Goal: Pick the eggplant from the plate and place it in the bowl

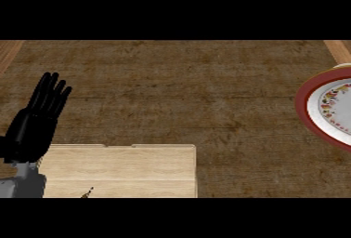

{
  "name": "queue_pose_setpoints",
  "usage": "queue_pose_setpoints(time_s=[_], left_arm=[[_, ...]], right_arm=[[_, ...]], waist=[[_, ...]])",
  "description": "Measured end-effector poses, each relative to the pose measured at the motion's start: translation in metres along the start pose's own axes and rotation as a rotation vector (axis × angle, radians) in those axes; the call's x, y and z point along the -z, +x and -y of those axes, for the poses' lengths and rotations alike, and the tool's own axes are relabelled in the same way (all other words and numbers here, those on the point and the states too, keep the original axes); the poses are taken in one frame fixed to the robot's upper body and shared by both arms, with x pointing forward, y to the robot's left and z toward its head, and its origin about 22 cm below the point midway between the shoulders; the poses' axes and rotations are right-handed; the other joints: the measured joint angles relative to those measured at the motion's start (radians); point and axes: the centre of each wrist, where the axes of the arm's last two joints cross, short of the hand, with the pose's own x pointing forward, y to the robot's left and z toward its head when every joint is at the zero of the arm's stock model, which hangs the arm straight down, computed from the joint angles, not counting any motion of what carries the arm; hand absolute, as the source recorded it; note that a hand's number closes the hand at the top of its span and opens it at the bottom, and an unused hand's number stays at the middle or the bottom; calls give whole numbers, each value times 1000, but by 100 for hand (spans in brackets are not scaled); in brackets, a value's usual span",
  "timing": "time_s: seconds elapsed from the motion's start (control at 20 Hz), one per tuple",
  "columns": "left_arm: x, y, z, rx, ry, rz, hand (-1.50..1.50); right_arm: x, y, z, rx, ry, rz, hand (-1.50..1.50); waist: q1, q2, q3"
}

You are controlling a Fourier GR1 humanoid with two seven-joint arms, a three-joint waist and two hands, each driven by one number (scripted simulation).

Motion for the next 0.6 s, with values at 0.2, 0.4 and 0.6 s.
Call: queue_pose_setpoints(time_s=[0.2,0.4,0.6], left_arm=[[10,1,7,-3,-16,4,0],[9,-1,6,-4,-26,2,0],[10,-2,7,1,-39,0,0]], right_arm=[[27,-23,-6,57,-26,-33,150],[52,-49,-14,107,-40,-41,150],[77,-58,-34,99,-22,-47,150]], waist=[[18,5,0],[29,7,1],[36,8,1]])
